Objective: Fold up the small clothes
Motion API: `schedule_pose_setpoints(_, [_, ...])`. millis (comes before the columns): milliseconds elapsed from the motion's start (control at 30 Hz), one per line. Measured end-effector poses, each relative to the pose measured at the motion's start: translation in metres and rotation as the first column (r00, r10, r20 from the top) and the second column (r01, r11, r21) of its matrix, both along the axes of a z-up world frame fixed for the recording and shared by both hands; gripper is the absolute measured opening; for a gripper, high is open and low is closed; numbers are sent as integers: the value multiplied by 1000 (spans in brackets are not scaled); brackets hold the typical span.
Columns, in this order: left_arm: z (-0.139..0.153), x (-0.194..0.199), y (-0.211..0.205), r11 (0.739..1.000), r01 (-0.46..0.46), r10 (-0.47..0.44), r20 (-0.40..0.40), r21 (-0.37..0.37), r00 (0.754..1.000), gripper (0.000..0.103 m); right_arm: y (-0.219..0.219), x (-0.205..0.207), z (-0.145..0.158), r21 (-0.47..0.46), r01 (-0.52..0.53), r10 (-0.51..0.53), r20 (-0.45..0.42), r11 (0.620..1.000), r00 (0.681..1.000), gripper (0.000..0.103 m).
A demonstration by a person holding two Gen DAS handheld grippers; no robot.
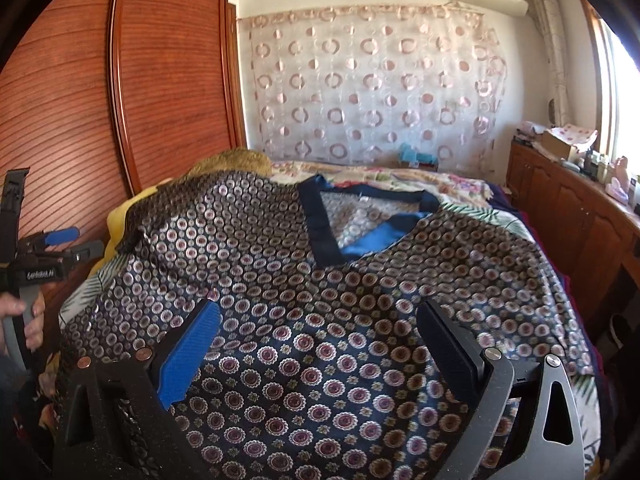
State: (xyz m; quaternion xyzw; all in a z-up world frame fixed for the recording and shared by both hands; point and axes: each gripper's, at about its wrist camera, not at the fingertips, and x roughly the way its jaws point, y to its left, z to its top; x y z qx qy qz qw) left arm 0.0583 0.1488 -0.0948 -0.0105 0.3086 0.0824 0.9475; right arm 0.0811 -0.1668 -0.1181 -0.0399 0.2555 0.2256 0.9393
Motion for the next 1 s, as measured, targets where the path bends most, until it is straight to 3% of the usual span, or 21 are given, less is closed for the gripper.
schedule_pose_setpoints(233, [-16,33,24,998,35,-31,-87,48,996,73,19,20,-6,-26,-36,35,-31,999,999,99])
schedule_pose_setpoints(300, [-29,51,26,995,45,-29,-159,93,987,62,24,24,-8,-29,-49,48,-38,998,998,99])
schedule_pose_setpoints(433, [-44,68,29,985,48,-12,-215,163,977,60,33,31,-3,-46,-85,82,-55,995,995,99])
schedule_pose_setpoints(567, [-47,78,44,987,31,7,-227,160,974,45,38,34,3,-56,-119,115,-60,991,991,95])
schedule_pose_setpoints(667, [-43,76,49,984,28,10,-213,178,977,33,45,35,3,-61,-141,137,-68,988,988,90])
schedule_pose_setpoints(767, [-36,69,49,981,22,13,-180,194,984,10,42,33,-1,-66,-145,140,-72,987,988,90])
schedule_pose_setpoints(800, [-33,67,49,979,16,19,-168,204,986,6,42,33,-3,-66,-145,140,-74,987,987,90])
schedule_pose_setpoints(1000, [2,68,47,969,15,5,-77,246,997,3,47,37,-13,-101,-132,125,-73,986,989,90])
